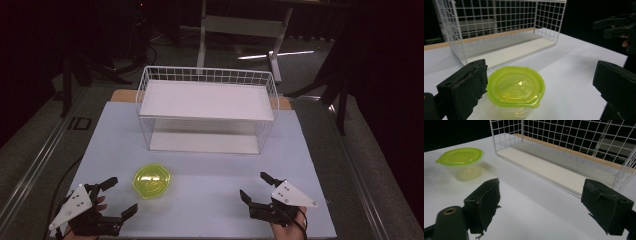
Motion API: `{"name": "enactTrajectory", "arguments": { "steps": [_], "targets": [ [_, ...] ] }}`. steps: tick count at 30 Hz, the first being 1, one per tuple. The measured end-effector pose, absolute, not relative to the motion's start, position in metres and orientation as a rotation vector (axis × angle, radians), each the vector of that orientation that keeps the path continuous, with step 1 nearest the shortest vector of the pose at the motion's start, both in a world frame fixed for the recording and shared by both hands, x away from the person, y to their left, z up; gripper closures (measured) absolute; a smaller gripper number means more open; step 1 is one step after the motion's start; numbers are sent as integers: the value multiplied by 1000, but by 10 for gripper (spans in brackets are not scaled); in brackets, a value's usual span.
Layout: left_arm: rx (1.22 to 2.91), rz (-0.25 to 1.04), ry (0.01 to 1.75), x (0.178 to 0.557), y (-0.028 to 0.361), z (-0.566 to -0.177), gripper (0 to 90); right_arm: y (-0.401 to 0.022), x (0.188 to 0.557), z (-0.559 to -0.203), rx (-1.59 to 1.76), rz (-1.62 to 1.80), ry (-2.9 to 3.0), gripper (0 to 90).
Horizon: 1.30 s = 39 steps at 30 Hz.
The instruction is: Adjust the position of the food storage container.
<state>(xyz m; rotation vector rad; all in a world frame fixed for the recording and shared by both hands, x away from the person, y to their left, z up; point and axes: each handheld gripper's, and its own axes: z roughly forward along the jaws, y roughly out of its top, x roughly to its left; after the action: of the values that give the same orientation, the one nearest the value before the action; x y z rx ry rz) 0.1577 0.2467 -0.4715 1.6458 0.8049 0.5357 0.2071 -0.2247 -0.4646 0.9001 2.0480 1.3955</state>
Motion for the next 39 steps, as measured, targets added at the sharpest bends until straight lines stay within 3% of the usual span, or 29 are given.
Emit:
{"name": "enactTrajectory", "arguments": {
  "steps": [8,17,28,33,39],
  "targets": [
    [1621,586,882,159,253,-471,6,-226,209,-467,938,1408,2060,153],
    [1733,444,992,177,271,-471,12,-224,207,-466,929,1420,2071,153],
    [1982,325,1086,189,289,-505,729,-223,207,-465,929,1441,2061,153],
    [2090,287,1063,199,269,-511,895,-223,208,-466,937,1447,2069,153],
    [2115,265,1071,217,254,-519,900,-225,208,-466,931,1446,2073,153]
  ]
}}
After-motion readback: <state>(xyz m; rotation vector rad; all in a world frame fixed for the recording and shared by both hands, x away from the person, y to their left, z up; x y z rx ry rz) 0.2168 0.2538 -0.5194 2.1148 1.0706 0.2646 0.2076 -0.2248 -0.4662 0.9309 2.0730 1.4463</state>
